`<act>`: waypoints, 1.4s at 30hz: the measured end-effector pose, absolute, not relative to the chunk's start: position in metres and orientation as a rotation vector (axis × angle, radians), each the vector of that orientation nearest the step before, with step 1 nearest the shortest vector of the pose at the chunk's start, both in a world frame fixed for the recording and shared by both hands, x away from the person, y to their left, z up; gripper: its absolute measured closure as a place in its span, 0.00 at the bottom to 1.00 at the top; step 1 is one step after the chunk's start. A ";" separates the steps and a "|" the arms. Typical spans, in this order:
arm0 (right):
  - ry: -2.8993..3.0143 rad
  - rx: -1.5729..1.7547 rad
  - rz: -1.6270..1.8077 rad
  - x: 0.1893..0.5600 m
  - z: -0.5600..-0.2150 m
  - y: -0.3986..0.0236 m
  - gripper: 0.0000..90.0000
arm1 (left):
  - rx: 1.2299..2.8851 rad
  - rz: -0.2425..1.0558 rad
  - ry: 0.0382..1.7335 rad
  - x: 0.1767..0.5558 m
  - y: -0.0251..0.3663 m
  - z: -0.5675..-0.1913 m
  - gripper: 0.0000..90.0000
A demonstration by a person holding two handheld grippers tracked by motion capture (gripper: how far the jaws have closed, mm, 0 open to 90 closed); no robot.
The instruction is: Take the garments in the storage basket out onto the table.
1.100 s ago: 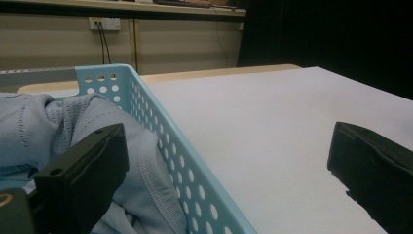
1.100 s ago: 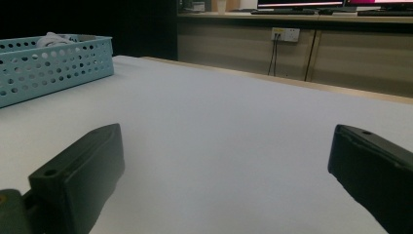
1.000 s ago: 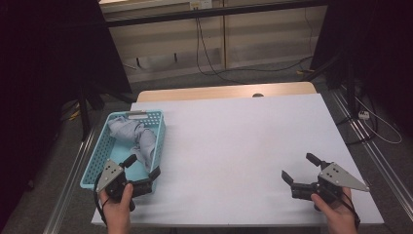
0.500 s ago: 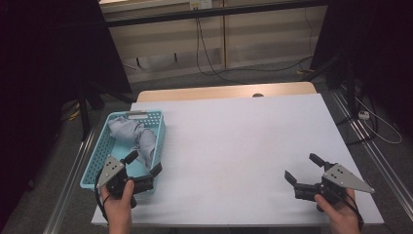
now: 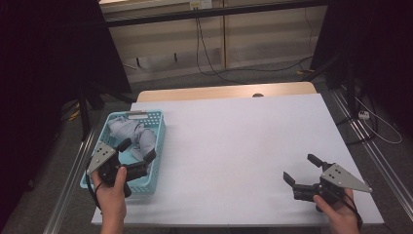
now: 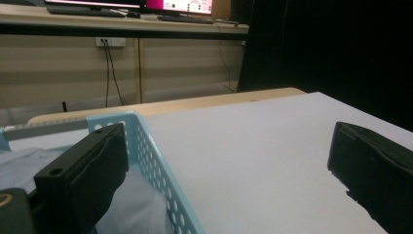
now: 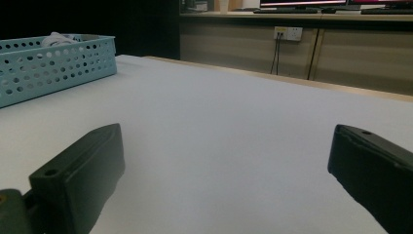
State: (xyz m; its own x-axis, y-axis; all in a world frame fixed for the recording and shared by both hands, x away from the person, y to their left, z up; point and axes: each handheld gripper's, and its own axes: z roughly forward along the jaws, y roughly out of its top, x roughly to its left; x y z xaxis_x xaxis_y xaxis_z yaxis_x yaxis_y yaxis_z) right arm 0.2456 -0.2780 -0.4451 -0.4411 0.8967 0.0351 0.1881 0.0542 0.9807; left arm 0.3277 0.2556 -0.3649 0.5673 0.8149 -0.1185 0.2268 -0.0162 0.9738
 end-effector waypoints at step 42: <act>1.721 1.081 1.436 0.245 -0.445 -0.277 0.00 | 1.610 0.597 1.001 0.401 0.259 -0.363 0.02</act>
